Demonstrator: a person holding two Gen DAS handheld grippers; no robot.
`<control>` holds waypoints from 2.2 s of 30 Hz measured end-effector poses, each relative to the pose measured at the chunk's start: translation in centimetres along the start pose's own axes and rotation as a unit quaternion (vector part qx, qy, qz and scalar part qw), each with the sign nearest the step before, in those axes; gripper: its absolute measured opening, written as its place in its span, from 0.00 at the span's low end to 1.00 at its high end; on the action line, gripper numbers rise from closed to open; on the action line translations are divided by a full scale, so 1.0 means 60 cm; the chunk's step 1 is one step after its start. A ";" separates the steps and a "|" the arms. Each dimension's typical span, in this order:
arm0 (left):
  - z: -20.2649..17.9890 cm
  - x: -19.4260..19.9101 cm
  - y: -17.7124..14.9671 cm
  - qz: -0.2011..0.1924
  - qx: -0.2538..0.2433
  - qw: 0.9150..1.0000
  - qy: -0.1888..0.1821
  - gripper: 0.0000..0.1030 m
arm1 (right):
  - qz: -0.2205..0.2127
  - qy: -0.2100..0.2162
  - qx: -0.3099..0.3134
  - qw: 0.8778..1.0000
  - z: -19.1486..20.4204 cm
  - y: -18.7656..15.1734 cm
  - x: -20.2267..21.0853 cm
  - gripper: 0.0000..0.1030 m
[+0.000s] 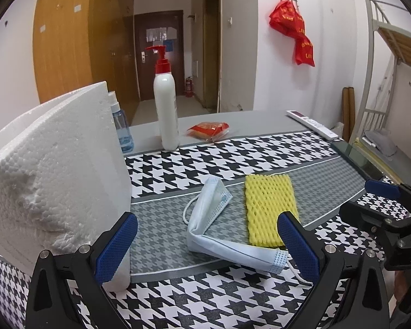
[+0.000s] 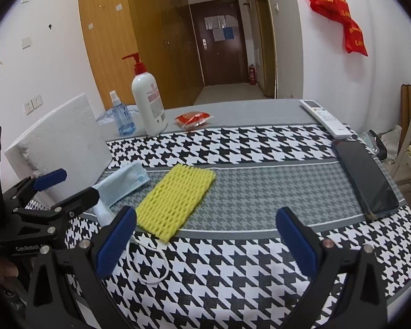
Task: Organize soft objects
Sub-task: 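Move both tools toward the blue mask and yellow mesh sleeve, then close the left tool on the edge of the blue face mask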
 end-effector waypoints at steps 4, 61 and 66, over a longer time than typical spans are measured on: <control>0.001 -0.008 0.002 0.004 0.001 1.000 0.008 0.99 | 0.002 0.005 0.000 1.000 0.000 0.002 -0.004 1.00; 0.019 -0.098 -0.005 0.105 0.000 0.994 -0.012 0.20 | 0.050 0.005 0.013 0.999 0.009 0.024 -0.073 1.00; 0.021 -0.095 -0.005 0.102 -0.003 0.995 -0.019 0.16 | 0.060 0.004 0.019 0.998 0.017 0.025 -0.084 1.00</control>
Point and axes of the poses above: each gripper's, at about its wrist camera, not at the fingertips, and x roughly against the way its jaws point, z to its left, y to its top, the point moved 3 cm from there along -x, roughly the way its jaws point, and after that the axes turned 9 degrees about z, right-handed, at the moved point
